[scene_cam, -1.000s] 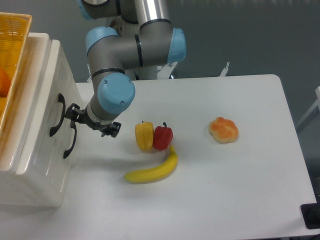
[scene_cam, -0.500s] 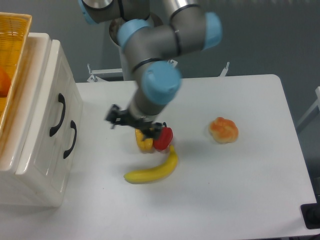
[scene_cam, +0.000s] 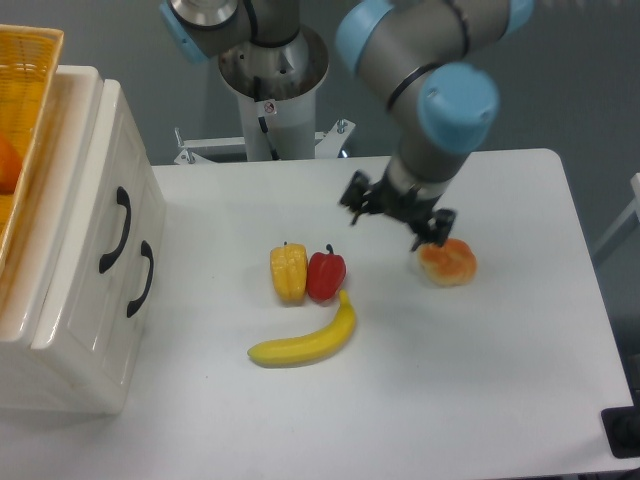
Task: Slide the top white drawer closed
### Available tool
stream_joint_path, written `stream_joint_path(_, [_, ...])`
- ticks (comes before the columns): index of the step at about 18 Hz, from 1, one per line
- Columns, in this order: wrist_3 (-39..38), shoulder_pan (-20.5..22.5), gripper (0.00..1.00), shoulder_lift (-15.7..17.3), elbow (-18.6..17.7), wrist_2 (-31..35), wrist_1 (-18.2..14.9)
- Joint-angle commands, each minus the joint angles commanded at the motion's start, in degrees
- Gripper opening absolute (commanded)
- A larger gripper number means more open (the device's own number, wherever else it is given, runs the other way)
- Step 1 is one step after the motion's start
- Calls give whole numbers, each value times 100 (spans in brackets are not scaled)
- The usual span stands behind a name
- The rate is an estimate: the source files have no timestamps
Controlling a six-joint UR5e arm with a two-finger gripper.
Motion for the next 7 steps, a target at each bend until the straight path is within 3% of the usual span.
stream_joint_path(4, [1091,316,100,202,-35,518,0])
stream_joint_path(7, [1313,633,100,291,-97,458,0])
